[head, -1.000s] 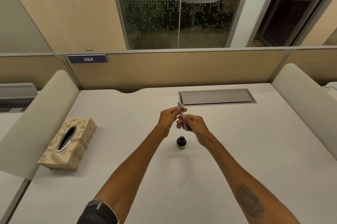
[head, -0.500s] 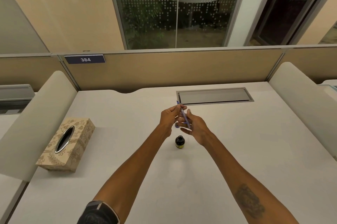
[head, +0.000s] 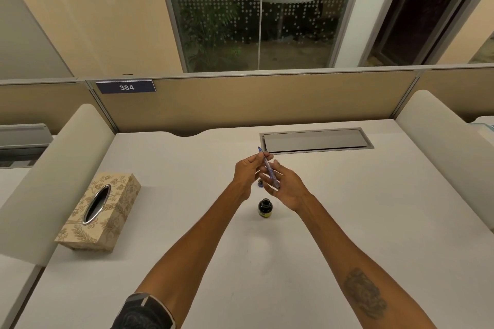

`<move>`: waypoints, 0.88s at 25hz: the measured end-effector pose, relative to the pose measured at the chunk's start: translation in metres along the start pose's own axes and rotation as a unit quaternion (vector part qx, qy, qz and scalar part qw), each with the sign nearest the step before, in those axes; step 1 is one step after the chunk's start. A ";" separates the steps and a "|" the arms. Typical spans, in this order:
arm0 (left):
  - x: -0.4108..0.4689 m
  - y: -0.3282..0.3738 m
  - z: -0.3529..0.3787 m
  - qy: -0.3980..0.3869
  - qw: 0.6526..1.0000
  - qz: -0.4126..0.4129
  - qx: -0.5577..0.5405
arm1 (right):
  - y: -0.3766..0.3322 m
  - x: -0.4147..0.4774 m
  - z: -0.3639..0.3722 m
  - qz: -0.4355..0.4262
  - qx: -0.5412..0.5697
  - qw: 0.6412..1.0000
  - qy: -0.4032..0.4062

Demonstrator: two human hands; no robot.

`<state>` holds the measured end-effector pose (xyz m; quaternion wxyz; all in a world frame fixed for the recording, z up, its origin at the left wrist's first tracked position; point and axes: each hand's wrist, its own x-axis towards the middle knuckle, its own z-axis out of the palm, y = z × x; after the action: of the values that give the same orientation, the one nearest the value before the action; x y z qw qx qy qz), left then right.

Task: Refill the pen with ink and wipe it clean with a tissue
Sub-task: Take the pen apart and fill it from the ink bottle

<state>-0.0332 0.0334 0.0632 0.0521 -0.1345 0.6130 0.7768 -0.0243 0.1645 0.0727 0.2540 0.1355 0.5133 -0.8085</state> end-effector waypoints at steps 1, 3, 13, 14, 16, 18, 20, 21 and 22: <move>0.000 0.000 0.000 -0.004 1.000 0.001 -0.002 | 0.000 0.000 0.000 -0.002 -0.001 1.000 0.001; 0.000 0.000 0.000 -0.007 1.000 0.002 -0.006 | 0.000 0.001 0.000 -0.006 -0.008 1.000 0.002; 0.001 0.001 0.000 0.005 1.000 -0.007 -0.012 | 0.000 0.000 -0.002 0.027 0.032 0.999 0.010; 0.001 0.001 0.000 0.005 1.000 -0.008 -0.013 | -0.001 0.000 -0.002 0.024 0.030 0.999 0.009; 0.002 0.001 0.001 0.006 1.000 -0.009 -0.018 | -0.001 0.000 -0.002 0.019 0.028 0.999 0.009; 0.002 0.001 0.001 0.010 1.000 -0.008 -0.014 | -0.001 0.000 -0.002 0.032 0.042 0.999 0.006; 0.002 0.001 0.001 0.007 1.000 -0.007 -0.018 | -0.002 -0.001 -0.003 0.031 0.037 0.999 0.001; 0.002 0.002 0.001 0.006 1.000 -0.007 -0.022 | -0.003 -0.001 -0.003 0.024 0.024 0.999 0.003; 0.001 0.002 0.001 0.007 1.000 -0.007 -0.025 | -0.003 0.000 -0.003 0.018 0.015 1.000 0.007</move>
<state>-0.0350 0.0338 0.0654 0.0502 -0.1454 0.5931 0.7903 -0.0258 0.1683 0.0737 0.2632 0.1537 0.5006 -0.8102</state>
